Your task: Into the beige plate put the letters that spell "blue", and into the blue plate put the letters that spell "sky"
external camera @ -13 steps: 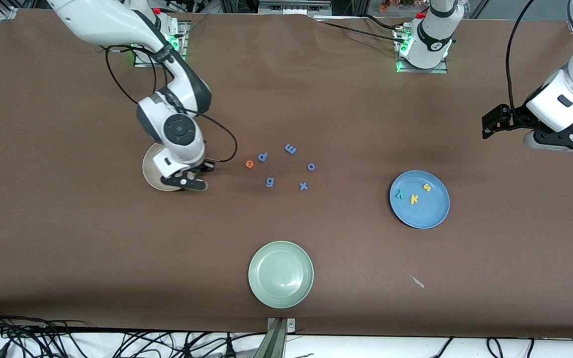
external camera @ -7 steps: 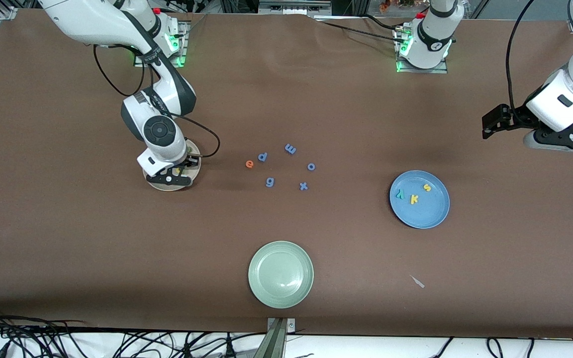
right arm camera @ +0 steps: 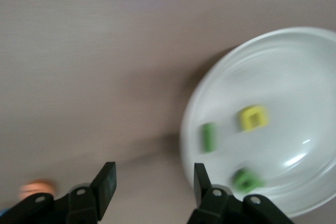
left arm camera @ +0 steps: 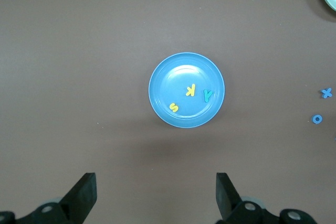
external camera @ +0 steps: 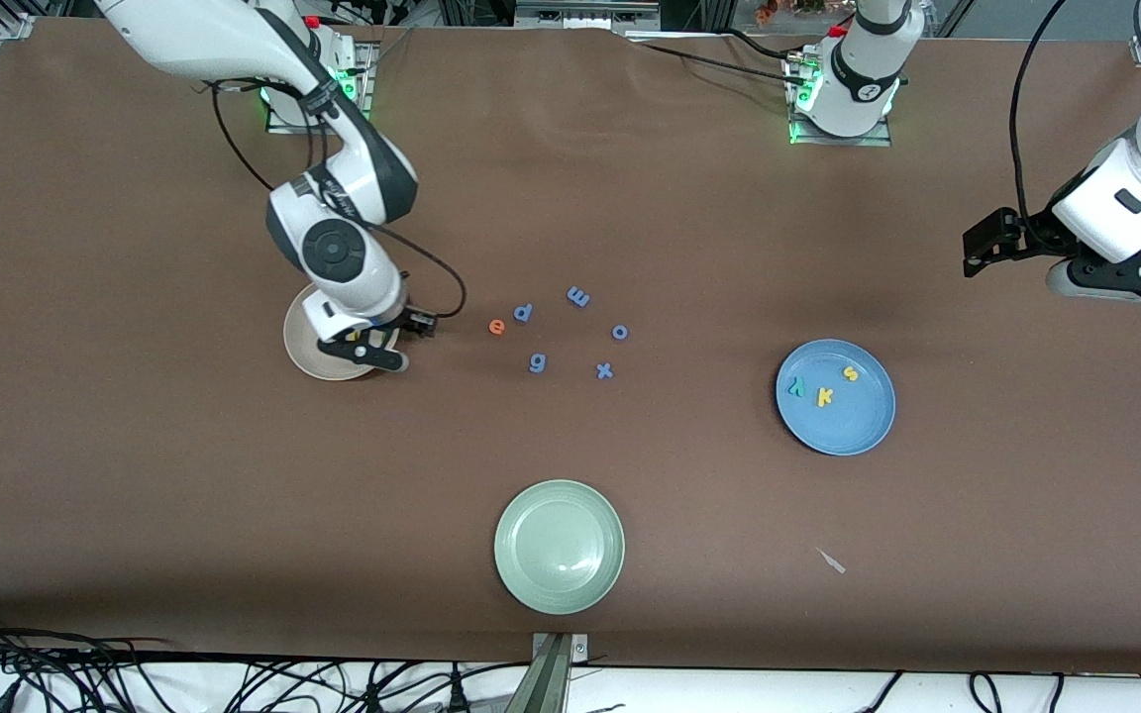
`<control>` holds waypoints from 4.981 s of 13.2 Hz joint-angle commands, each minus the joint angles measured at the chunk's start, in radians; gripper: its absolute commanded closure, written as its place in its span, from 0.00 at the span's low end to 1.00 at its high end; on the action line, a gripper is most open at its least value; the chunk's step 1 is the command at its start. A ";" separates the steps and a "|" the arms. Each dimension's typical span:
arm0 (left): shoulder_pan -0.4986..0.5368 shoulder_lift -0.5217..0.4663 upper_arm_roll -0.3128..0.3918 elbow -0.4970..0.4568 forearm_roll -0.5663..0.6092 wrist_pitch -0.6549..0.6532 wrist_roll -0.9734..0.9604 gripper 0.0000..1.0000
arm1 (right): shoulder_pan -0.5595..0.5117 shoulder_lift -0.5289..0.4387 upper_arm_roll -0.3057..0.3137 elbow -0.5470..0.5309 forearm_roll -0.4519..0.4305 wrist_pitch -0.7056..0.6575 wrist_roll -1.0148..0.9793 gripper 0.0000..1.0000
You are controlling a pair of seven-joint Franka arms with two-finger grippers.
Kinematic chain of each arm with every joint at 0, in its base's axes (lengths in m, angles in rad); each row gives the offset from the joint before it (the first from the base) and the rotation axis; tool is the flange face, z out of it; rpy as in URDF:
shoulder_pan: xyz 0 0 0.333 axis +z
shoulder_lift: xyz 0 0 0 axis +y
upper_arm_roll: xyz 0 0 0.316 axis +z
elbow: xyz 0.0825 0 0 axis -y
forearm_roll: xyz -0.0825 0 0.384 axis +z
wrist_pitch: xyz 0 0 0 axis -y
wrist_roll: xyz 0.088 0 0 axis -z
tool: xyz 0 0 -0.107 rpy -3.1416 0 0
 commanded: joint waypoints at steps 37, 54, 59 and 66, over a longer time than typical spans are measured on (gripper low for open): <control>-0.001 -0.003 0.001 0.016 0.028 -0.014 0.025 0.00 | -0.049 -0.146 -0.059 -0.075 -0.016 -0.200 -0.355 0.89; 0.000 -0.003 0.001 0.016 0.028 -0.014 0.023 0.00 | -0.072 -0.325 -0.179 0.380 0.111 -0.677 -0.773 0.00; 0.000 -0.003 0.001 0.016 0.028 -0.014 0.023 0.00 | -0.072 -0.413 -0.335 0.386 0.247 -0.741 -0.933 0.00; 0.000 -0.003 0.001 0.016 0.028 -0.015 0.023 0.00 | -0.080 -0.387 -0.338 0.440 0.227 -0.783 -0.935 0.00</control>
